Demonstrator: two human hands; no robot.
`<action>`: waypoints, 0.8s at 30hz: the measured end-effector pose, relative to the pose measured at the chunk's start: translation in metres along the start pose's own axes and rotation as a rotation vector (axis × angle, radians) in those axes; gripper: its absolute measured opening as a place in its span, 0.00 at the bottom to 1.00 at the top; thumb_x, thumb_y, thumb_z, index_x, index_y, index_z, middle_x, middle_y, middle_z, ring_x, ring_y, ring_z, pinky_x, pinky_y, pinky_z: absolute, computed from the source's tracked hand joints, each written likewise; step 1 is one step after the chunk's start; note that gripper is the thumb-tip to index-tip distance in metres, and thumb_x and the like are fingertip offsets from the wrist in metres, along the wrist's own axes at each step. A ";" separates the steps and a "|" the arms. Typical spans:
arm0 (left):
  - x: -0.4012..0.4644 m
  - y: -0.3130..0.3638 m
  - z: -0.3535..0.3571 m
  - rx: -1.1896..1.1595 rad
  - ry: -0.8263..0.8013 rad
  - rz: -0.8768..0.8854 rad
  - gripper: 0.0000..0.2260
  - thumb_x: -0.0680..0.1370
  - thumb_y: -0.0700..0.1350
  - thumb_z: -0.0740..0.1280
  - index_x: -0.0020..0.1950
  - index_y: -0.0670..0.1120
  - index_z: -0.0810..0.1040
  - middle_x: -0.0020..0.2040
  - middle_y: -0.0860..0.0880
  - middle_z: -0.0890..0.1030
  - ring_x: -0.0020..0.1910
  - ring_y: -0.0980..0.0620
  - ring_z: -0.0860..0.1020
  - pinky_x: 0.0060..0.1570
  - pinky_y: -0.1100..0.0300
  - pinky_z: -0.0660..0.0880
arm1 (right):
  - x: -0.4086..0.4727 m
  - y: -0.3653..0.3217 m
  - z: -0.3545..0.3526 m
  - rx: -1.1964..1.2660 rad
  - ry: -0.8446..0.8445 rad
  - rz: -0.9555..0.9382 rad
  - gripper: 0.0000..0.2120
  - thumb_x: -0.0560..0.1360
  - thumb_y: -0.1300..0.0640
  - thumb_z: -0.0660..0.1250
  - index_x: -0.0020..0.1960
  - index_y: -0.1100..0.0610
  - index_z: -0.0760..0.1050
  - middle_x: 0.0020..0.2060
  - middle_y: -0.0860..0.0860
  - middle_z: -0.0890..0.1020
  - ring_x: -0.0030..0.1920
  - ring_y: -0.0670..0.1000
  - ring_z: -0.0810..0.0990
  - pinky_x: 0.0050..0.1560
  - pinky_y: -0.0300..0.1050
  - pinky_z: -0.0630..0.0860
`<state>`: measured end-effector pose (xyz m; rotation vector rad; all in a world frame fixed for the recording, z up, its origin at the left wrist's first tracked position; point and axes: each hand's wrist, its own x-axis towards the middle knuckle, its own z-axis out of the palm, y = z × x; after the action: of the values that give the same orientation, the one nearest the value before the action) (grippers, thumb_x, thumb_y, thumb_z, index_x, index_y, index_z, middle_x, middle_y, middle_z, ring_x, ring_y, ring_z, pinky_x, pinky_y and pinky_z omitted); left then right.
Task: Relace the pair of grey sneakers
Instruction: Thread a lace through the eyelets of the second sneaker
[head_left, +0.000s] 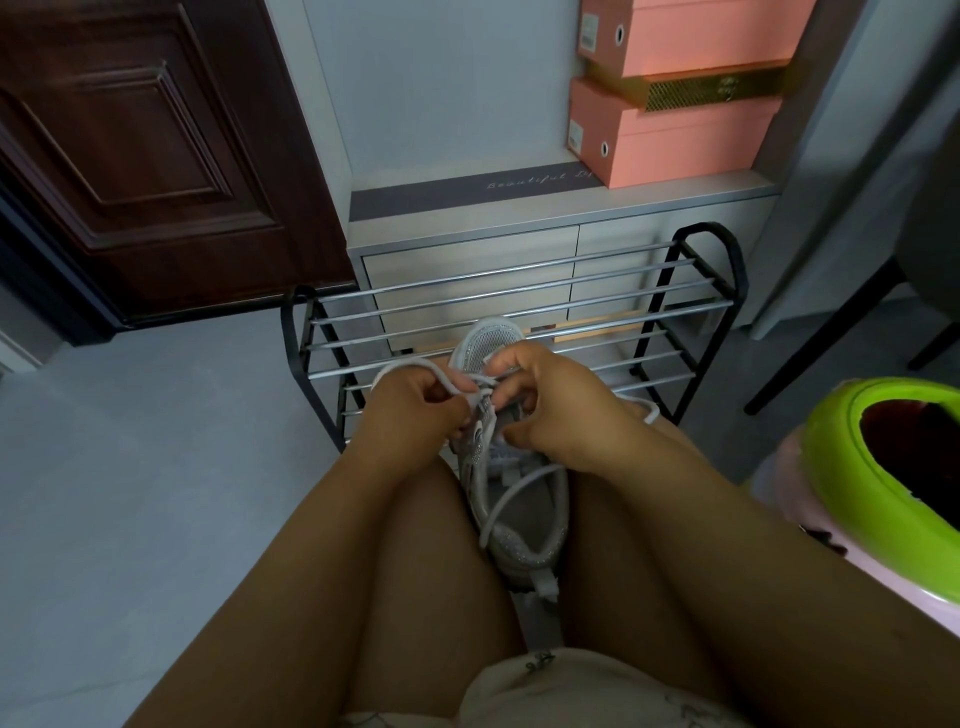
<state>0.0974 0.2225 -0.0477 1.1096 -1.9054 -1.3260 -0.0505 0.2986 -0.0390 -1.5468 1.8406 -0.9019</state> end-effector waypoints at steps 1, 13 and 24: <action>-0.001 0.001 0.000 0.008 -0.004 0.008 0.02 0.75 0.36 0.70 0.45 0.42 0.81 0.36 0.46 0.82 0.31 0.56 0.79 0.36 0.63 0.79 | 0.000 0.000 0.000 -0.007 0.005 -0.006 0.26 0.64 0.66 0.75 0.58 0.50 0.71 0.43 0.46 0.81 0.36 0.38 0.75 0.40 0.31 0.71; -0.002 0.004 0.004 -0.021 -0.016 -0.023 0.04 0.74 0.36 0.70 0.42 0.36 0.79 0.33 0.42 0.80 0.27 0.55 0.77 0.31 0.63 0.78 | -0.002 -0.002 0.001 -0.094 0.036 0.001 0.19 0.65 0.64 0.74 0.51 0.50 0.73 0.43 0.46 0.82 0.36 0.39 0.75 0.34 0.23 0.67; -0.007 0.006 0.004 0.070 0.015 0.035 0.06 0.74 0.40 0.71 0.40 0.38 0.82 0.31 0.42 0.81 0.27 0.53 0.77 0.31 0.62 0.77 | -0.001 -0.001 -0.002 0.120 0.006 0.017 0.22 0.63 0.66 0.76 0.46 0.45 0.72 0.40 0.47 0.82 0.34 0.37 0.77 0.37 0.30 0.73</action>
<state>0.0953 0.2314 -0.0436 1.1124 -1.9644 -1.2369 -0.0513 0.2999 -0.0376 -1.4540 1.7672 -0.9911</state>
